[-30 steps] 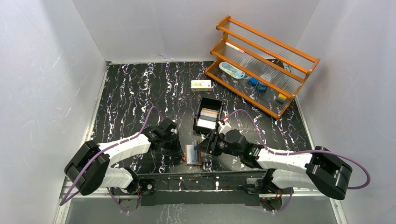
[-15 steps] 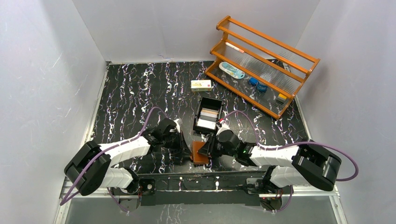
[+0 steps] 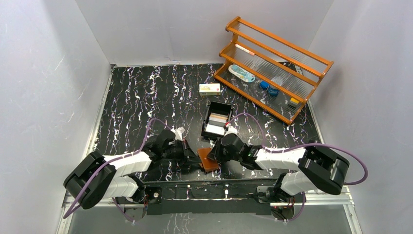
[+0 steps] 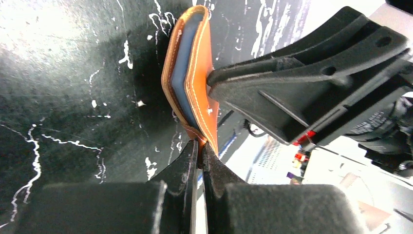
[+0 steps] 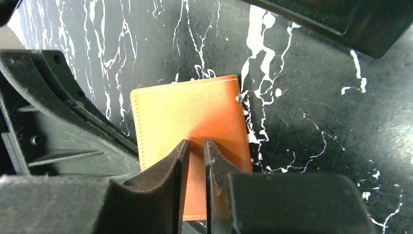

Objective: Put the credit cards into the card holder
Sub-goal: Turn over the card holder at the center of the board.

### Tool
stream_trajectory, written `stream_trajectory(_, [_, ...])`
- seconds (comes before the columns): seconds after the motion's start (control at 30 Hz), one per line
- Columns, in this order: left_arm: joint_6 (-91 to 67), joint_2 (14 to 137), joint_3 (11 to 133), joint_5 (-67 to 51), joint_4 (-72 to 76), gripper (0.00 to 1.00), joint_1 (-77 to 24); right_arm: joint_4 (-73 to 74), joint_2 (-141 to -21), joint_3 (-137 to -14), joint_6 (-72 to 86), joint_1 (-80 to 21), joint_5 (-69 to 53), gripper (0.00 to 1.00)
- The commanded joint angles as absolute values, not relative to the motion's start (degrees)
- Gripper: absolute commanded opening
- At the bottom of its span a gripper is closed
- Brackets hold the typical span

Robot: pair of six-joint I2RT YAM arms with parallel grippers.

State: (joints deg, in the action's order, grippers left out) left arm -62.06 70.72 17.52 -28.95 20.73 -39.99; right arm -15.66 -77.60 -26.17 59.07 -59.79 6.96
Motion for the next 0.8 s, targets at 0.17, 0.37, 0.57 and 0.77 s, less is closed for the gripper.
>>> stream_trajectory(0.17, [-71.9, 68.7, 14.4, -38.0, 45.1, 0.0, -38.5, -6.7, -82.7, -25.5, 56.3, -60.7, 13.0, 0.25])
stream_trajectory(0.37, [-71.0, 68.4, 14.1, -38.8, 47.4, 0.0, -38.0, -4.8, -81.6, -25.4, 56.4, -60.8, 14.6, 0.24])
stream_trajectory(0.57, [-69.7, 70.0, 14.9, -39.3, 46.2, 0.0, -37.9, -3.3, -81.4, -26.7, 55.5, -61.8, 16.3, 0.24])
stream_trajectory(0.77, [-67.1, 71.7, 13.9, -37.2, 42.5, 0.0, -37.9, -7.7, -76.5, -27.6, 54.6, -63.8, 14.8, 0.24])
